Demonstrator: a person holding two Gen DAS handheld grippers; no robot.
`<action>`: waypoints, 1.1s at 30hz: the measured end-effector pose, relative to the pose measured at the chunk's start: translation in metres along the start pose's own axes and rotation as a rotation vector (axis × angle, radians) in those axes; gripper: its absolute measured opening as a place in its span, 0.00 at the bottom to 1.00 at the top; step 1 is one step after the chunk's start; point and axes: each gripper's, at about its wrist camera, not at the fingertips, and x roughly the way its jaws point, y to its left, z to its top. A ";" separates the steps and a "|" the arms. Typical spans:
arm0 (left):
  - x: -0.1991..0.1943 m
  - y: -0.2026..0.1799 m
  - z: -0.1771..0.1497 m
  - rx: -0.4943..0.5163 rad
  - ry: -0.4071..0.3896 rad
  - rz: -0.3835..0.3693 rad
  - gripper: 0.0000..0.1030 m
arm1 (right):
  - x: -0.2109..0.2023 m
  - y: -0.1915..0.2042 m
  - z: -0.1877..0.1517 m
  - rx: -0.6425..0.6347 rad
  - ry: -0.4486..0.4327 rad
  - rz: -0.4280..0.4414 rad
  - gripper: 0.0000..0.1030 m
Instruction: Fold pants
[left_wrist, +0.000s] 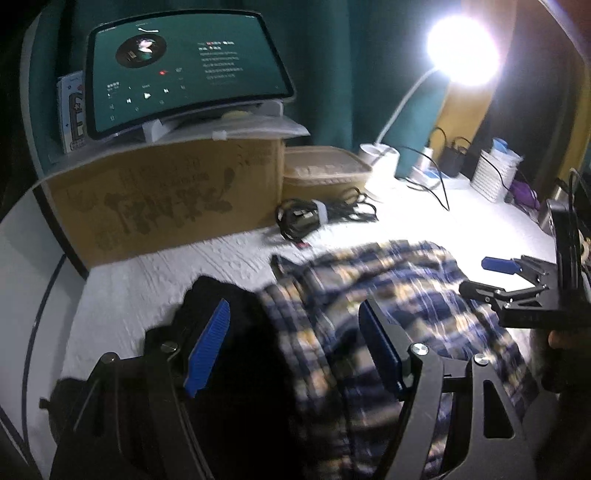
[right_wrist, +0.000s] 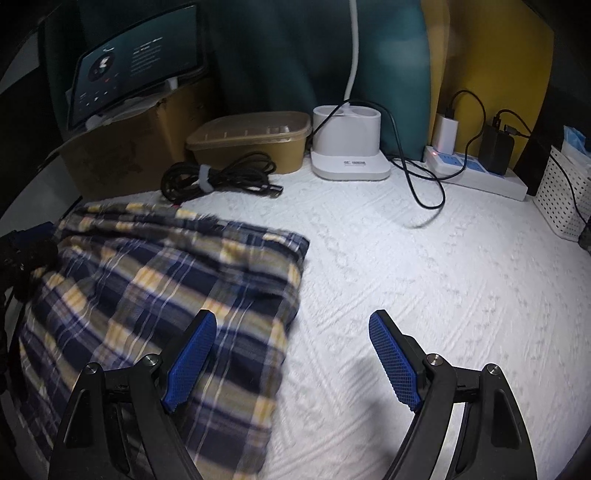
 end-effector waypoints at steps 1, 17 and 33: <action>0.001 -0.002 -0.003 0.003 0.013 0.000 0.71 | -0.001 0.002 -0.002 -0.002 0.002 0.002 0.83; -0.019 -0.006 -0.025 -0.008 0.019 0.063 0.71 | -0.025 0.009 -0.033 -0.002 0.008 -0.006 0.83; -0.026 -0.023 -0.059 -0.008 0.046 0.050 0.71 | -0.057 0.026 -0.063 -0.024 0.016 0.010 0.83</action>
